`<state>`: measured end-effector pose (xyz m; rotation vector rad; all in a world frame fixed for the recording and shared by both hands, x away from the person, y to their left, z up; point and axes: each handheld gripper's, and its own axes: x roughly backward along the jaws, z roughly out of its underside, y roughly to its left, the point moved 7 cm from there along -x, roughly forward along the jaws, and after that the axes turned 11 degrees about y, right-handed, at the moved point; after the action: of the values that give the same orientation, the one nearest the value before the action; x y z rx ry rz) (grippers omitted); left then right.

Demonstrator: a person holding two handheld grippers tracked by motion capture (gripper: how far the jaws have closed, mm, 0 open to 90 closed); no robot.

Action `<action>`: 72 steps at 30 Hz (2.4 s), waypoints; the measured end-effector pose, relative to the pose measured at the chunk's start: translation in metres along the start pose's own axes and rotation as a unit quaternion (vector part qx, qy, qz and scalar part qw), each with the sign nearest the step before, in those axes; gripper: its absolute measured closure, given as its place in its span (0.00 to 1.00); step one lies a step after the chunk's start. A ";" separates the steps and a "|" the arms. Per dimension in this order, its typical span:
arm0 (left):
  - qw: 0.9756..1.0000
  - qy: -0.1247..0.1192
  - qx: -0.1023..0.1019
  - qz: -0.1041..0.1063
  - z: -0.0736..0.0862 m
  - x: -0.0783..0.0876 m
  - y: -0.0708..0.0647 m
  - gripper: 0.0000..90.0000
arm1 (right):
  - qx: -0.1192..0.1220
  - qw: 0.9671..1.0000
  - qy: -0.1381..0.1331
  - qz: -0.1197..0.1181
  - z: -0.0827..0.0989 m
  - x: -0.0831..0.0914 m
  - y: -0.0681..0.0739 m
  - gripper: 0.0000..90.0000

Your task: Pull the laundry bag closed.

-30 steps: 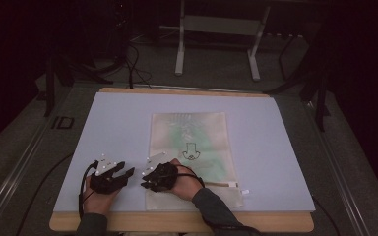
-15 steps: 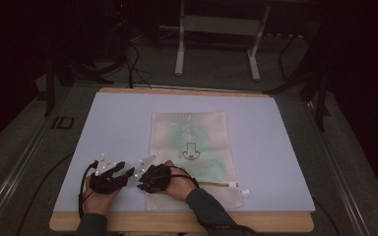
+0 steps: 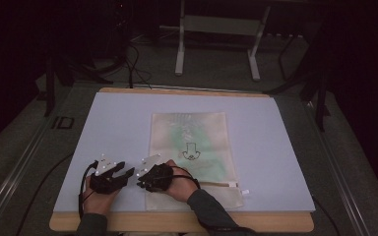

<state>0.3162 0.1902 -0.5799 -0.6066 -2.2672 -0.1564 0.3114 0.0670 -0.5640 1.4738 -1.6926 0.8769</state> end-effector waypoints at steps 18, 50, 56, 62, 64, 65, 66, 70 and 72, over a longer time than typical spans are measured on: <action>1.000 0.001 -0.001 0.002 0.000 0.000 0.000 0.58 | 0.005 0.998 0.056 0.003 0.003 -0.015 -0.001 0.90; 1.000 0.002 -0.001 0.002 0.000 0.000 0.000 0.57 | -0.005 1.000 -0.001 0.002 0.003 0.009 0.000 0.90; 1.000 0.002 -0.001 0.001 0.000 -0.001 0.000 0.57 | -0.005 1.000 -0.001 0.001 0.005 0.007 0.001 0.91; 1.000 0.002 -0.002 0.001 0.000 -0.001 -0.001 0.57 | -0.003 1.000 -0.003 0.001 0.002 0.007 0.000 0.91; 1.000 0.002 -0.002 0.001 0.000 -0.001 -0.001 0.57 | -0.003 1.000 -0.002 0.001 0.003 0.008 0.000 0.91; 1.000 0.002 -0.002 0.001 0.000 -0.001 -0.001 0.57 | -0.006 1.000 -0.004 0.002 0.004 0.008 0.000 0.91; 1.000 0.002 -0.002 0.001 0.000 -0.001 -0.001 0.57 | -0.007 1.000 -0.004 0.002 0.005 0.009 0.000 0.91; 1.000 0.002 -0.002 0.001 0.000 -0.001 -0.001 0.57 | -0.006 1.000 -0.008 0.002 0.008 0.011 0.000 0.91; 1.000 0.003 -0.002 0.001 0.000 -0.001 -0.001 0.57 | -0.006 1.000 -0.008 0.001 0.009 0.012 0.000 0.91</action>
<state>0.3163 0.1894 -0.5804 -0.6102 -2.2611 -0.1620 0.3096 0.0528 -0.5581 1.4751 -1.7092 0.8566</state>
